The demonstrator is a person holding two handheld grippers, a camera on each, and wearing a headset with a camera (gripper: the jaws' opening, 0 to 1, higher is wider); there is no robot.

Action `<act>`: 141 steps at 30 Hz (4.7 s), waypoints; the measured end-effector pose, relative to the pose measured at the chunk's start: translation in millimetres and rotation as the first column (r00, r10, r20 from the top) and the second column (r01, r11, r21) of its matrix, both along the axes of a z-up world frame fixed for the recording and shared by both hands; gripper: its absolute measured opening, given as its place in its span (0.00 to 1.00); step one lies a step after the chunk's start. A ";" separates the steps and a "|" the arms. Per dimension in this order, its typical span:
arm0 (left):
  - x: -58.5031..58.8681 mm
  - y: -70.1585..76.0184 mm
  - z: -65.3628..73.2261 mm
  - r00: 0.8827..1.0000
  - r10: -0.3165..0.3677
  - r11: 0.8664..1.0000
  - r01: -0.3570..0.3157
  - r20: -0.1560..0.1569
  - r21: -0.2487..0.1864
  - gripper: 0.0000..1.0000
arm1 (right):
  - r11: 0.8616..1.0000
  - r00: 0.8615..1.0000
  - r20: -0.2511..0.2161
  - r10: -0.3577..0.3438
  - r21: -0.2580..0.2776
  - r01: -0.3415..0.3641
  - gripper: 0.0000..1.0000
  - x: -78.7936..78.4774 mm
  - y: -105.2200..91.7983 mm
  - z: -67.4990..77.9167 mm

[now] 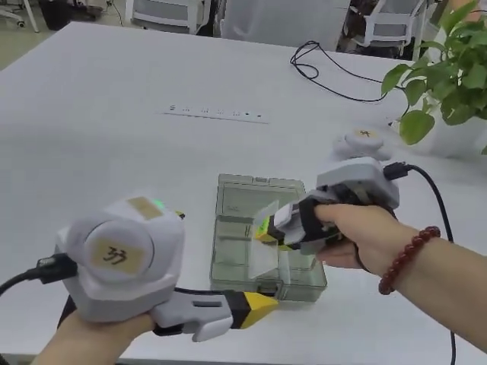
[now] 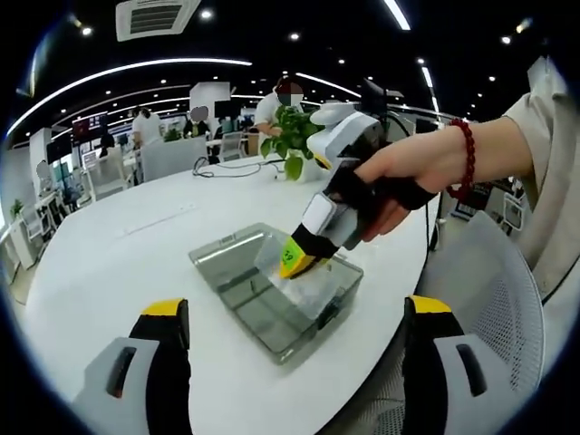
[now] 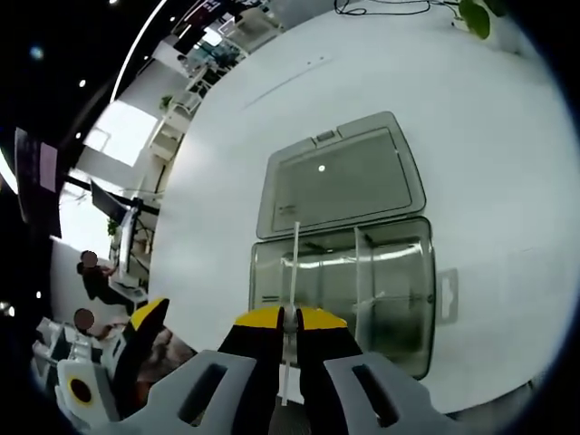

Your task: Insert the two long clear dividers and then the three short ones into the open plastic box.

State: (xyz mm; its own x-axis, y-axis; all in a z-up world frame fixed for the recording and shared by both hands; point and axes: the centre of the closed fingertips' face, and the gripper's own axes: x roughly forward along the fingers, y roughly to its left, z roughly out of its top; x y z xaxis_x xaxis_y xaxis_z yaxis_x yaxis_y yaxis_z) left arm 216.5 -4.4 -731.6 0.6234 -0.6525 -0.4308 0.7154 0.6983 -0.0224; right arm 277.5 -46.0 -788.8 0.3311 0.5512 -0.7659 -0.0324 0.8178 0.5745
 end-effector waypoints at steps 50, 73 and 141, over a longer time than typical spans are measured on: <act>3.4 -1.3 5.6 1.000 -0.005 0.998 0.007 0.021 -0.070 0.96 | 0.949 0.975 -0.084 0.207 -0.225 -0.221 0.07 0.3 9.4 -26.0; 3.9 3.8 9.1 0.999 0.014 0.998 -0.012 0.034 -0.061 0.94 | 0.783 0.911 -0.049 0.410 -0.493 -0.379 0.08 1.6 17.6 -38.9; 0.4 11.4 11.9 0.998 0.050 0.999 -0.050 0.030 -0.011 0.95 | 0.597 0.486 0.349 0.801 -0.418 -0.685 0.45 -15.9 -0.4 12.4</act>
